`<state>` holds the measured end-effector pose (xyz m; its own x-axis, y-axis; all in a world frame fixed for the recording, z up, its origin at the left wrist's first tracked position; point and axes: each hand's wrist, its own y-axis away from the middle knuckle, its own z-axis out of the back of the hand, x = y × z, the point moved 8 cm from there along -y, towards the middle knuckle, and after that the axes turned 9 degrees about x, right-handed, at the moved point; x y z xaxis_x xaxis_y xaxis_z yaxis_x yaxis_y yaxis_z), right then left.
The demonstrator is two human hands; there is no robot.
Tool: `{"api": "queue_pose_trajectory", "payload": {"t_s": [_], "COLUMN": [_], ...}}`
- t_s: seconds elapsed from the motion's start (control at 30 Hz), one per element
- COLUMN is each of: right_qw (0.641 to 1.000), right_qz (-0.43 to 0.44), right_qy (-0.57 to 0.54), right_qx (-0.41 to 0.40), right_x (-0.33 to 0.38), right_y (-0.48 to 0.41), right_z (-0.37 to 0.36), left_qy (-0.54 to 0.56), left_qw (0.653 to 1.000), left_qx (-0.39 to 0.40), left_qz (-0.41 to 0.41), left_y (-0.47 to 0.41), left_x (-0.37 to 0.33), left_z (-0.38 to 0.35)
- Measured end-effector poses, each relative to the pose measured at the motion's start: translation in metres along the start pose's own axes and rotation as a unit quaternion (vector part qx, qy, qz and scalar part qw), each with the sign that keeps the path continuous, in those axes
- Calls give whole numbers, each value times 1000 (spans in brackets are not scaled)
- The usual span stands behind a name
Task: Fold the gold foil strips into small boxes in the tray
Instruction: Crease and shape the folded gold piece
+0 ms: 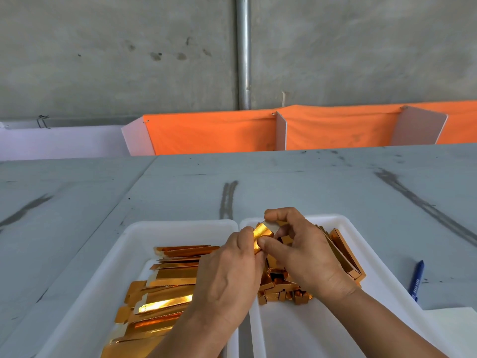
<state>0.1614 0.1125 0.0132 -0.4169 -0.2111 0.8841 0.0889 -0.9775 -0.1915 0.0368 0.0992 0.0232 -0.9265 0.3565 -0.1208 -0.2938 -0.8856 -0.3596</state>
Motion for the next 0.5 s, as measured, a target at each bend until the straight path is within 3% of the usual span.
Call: {"api": "queue_pose_trajectory", "payload": {"t_s": [0.37, 0.5], "right_qw": [991, 982], "right_qz": [-32, -48], "right_qy": [-126, -180], "right_qx": [41, 41], "right_x": [-7, -9], "right_y": [-1, -1], "right_z": [-7, -6], "left_qy": [-11, 6], "left_qw": [1000, 1000], "left_qx": [8, -30], "left_qz": [19, 4], "left_y": [3, 3], "left_x": [-1, -1], "left_z": [5, 3]}}
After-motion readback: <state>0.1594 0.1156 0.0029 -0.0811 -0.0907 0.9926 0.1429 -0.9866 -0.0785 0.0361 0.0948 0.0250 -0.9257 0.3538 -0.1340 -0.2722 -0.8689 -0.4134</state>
